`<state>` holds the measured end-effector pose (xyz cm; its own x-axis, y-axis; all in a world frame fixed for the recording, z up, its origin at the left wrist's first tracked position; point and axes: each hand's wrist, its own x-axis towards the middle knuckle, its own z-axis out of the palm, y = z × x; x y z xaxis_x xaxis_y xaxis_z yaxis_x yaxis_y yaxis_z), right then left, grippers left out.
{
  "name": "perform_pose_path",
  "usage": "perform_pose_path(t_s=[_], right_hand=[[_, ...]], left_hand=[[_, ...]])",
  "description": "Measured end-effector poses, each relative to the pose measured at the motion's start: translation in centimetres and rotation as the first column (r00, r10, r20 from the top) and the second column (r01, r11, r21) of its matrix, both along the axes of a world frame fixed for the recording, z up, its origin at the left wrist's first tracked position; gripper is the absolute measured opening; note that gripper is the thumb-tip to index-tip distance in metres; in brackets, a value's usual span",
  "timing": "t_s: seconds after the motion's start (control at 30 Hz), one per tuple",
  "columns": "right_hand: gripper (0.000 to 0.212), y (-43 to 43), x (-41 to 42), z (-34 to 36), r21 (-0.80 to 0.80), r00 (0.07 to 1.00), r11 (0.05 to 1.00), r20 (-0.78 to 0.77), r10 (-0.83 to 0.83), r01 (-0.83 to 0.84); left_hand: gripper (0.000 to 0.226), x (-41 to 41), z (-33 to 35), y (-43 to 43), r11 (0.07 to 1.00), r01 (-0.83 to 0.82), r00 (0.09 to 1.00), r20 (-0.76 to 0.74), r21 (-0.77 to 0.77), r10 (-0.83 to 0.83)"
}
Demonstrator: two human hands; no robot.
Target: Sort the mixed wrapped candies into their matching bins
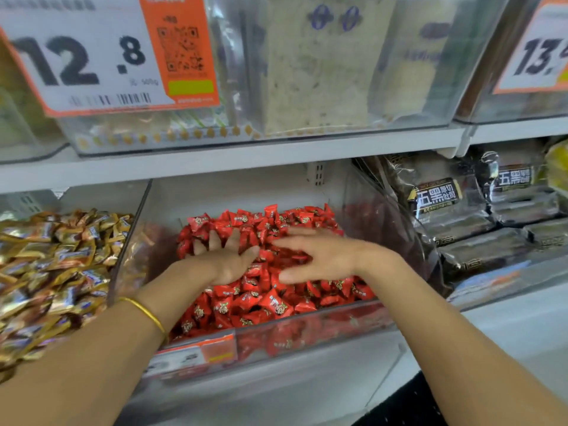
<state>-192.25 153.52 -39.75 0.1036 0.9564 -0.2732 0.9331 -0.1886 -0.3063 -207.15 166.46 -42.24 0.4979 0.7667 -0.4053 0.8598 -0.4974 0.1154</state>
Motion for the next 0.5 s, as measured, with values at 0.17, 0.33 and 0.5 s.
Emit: perform_pose_path(t_s=[0.17,0.33,0.5], right_hand=[[0.078,0.8,-0.6,-1.3,-0.096,0.989,0.995,0.143,-0.026,0.040],[0.048,1.6,-2.6,1.1,0.273,0.982,0.960,0.151,-0.113,0.068],[0.044,2.0,-8.4,2.6,0.494,0.998,0.868,0.012,-0.060,0.047]], left_hand=[[0.058,-0.2,1.2,-1.5,0.994,0.108,0.988,0.113,0.012,-0.108],[0.049,-4.3,4.6,-3.0,0.911,0.209,0.846,0.402,0.355,-0.351],[0.044,-12.0,6.5,-3.1,0.720,-0.074,0.618,0.598,0.690,-0.510]])
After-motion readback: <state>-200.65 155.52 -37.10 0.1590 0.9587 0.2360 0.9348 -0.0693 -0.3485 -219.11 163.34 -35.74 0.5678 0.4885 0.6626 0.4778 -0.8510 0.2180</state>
